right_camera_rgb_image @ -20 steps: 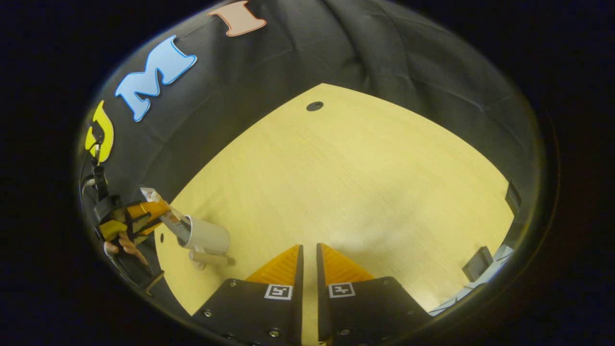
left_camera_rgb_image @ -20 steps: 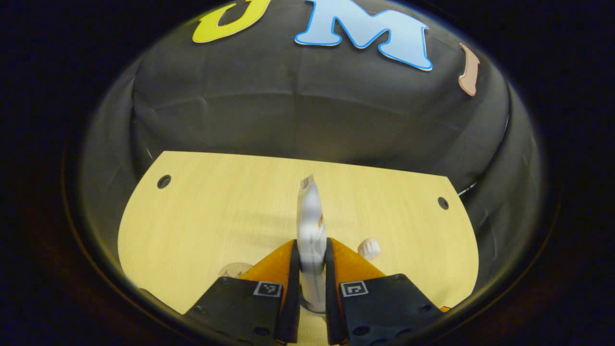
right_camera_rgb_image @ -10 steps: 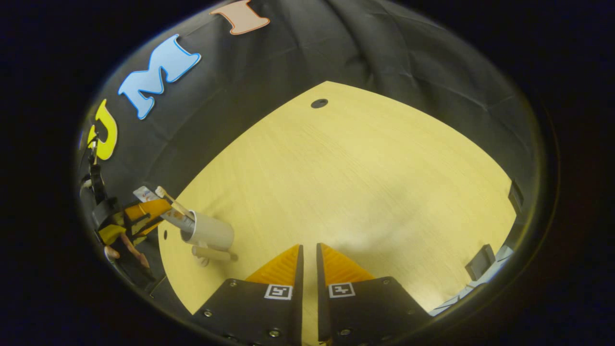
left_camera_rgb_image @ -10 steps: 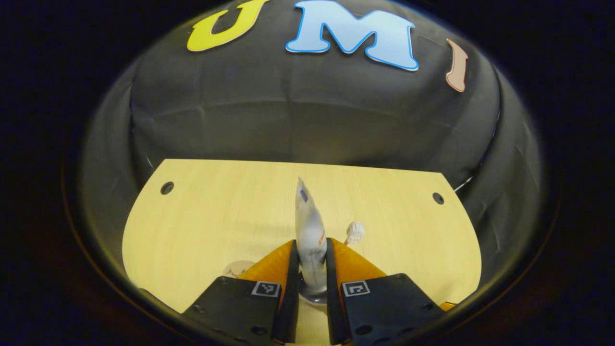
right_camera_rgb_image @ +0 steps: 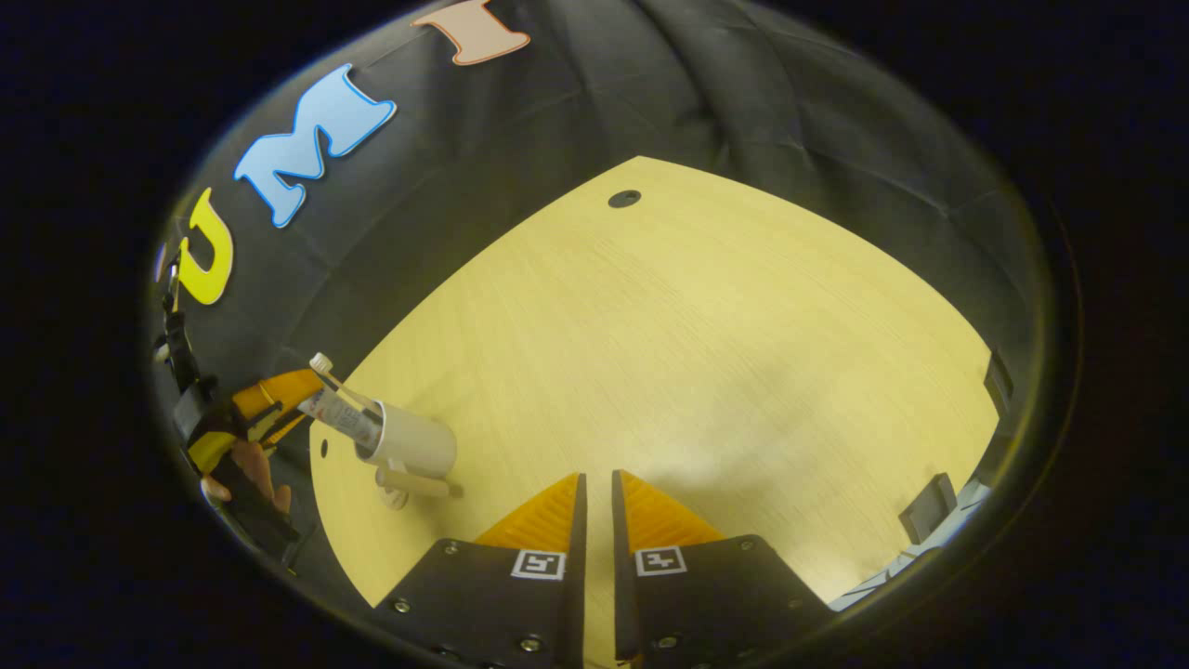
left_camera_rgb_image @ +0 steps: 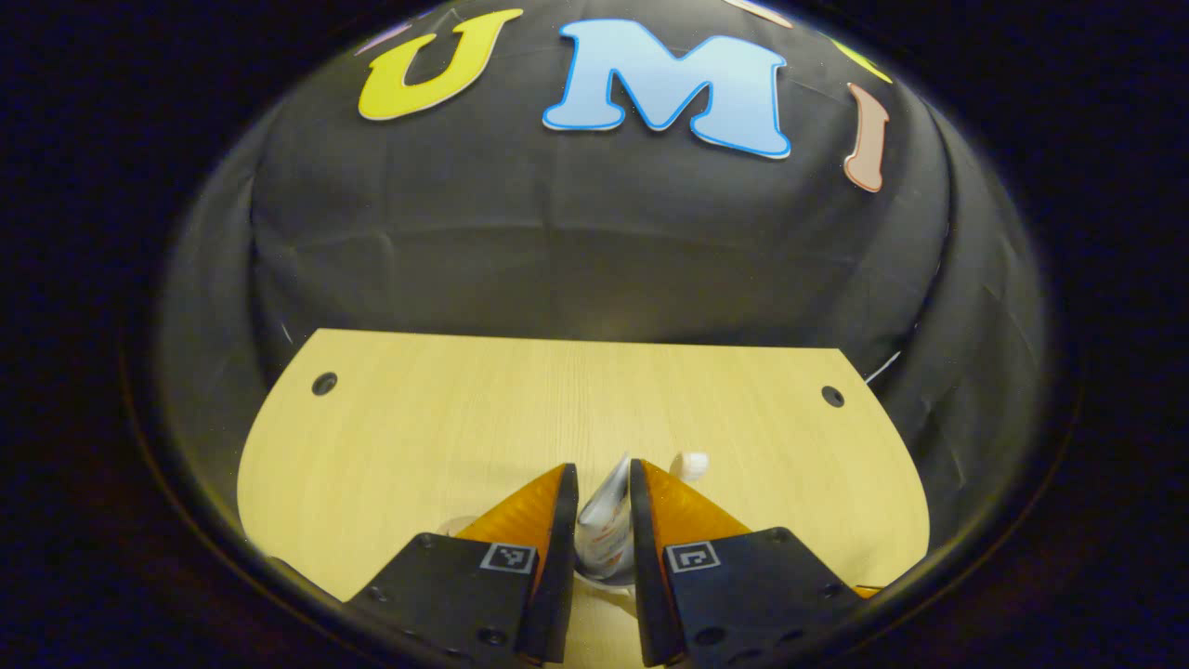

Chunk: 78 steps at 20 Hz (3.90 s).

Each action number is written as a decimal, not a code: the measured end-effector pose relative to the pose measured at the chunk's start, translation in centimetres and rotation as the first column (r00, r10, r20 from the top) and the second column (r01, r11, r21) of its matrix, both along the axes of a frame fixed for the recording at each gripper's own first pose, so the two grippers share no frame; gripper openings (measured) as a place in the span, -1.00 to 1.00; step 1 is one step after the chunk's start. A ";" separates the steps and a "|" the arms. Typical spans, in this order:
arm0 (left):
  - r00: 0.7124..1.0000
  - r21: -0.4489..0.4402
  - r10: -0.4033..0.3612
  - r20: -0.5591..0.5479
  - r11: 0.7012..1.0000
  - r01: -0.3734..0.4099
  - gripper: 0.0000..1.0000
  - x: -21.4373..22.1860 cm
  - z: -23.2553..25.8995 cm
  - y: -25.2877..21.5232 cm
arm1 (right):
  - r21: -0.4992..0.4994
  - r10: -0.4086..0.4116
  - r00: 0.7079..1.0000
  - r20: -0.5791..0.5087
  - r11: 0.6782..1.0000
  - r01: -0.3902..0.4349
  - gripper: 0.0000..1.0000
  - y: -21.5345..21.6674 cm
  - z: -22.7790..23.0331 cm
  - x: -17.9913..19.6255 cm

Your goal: Put the toothbrush and toothpaste on the desktop into the cup, then pick up the cup and place it on the coaster on the desktop.

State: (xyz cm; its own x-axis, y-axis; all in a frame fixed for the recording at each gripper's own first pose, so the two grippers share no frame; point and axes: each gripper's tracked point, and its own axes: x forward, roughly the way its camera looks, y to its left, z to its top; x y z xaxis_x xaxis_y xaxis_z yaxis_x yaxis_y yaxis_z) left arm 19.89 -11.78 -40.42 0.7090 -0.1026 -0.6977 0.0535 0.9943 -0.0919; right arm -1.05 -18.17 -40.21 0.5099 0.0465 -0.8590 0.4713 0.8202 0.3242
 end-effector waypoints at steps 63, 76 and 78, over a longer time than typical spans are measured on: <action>0.924 0.043 0.377 -0.062 0.926 -0.375 -0.37 -16.7 2.9 21.7 | -0.011 0.689 0.682 -0.245 0.701 -0.713 0.36 21.0 -5.7 10.4; 0.913 0.039 0.398 -0.089 0.918 -0.396 -0.29 -17.1 1.6 22.2 | -0.070 0.666 0.690 -0.283 0.703 -0.707 -0.50 20.4 -7.3 11.0; 0.915 0.040 0.393 -0.087 0.919 -0.391 -0.29 -17.1 1.6 22.1 | -0.070 0.663 0.696 -0.278 0.708 -0.703 -0.50 20.4 -7.3 11.1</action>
